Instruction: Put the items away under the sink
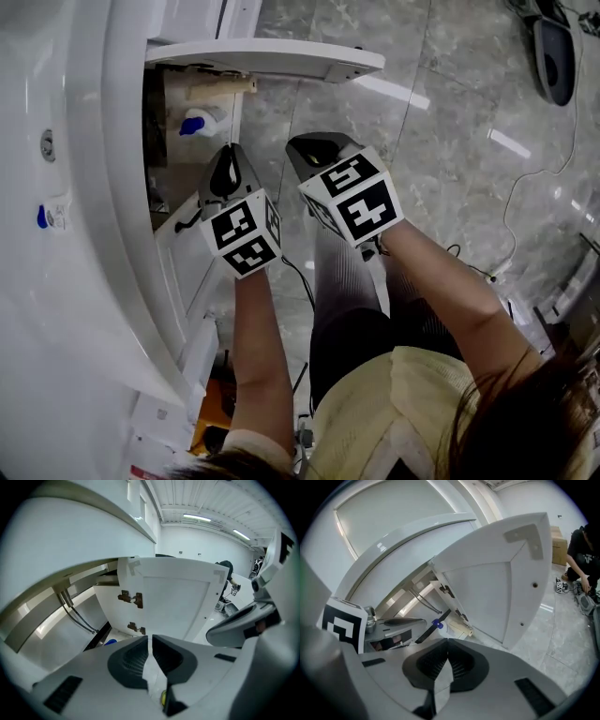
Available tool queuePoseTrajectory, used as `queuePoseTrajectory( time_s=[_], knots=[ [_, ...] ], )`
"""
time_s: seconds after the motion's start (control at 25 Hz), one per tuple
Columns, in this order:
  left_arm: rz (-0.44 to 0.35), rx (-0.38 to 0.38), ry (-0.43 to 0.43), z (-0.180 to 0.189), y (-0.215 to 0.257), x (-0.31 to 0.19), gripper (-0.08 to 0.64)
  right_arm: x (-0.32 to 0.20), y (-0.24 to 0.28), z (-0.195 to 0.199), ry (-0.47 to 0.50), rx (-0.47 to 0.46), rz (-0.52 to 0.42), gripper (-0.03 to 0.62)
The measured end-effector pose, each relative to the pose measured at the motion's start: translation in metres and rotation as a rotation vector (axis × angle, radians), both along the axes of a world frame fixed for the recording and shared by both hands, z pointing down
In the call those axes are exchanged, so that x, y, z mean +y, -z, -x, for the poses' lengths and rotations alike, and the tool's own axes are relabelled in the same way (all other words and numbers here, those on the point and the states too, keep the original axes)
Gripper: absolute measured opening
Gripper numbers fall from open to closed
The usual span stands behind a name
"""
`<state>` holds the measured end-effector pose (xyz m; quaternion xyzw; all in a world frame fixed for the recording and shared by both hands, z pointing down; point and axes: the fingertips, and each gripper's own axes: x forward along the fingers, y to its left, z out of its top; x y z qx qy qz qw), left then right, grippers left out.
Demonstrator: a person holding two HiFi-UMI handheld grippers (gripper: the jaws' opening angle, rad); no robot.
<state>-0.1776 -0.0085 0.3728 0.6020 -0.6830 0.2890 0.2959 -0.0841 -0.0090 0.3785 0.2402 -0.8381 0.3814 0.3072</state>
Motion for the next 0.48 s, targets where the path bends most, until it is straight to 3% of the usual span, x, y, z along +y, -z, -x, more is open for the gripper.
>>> queuePoseTrajectory(
  time_s=[0.48],
  knots=[
    [-0.028,0.032,0.050,-0.025,0.072,0.038,0.055,-0.001,0.060,-0.035,-0.037,-0.007,-0.085,0.026]
  ],
)
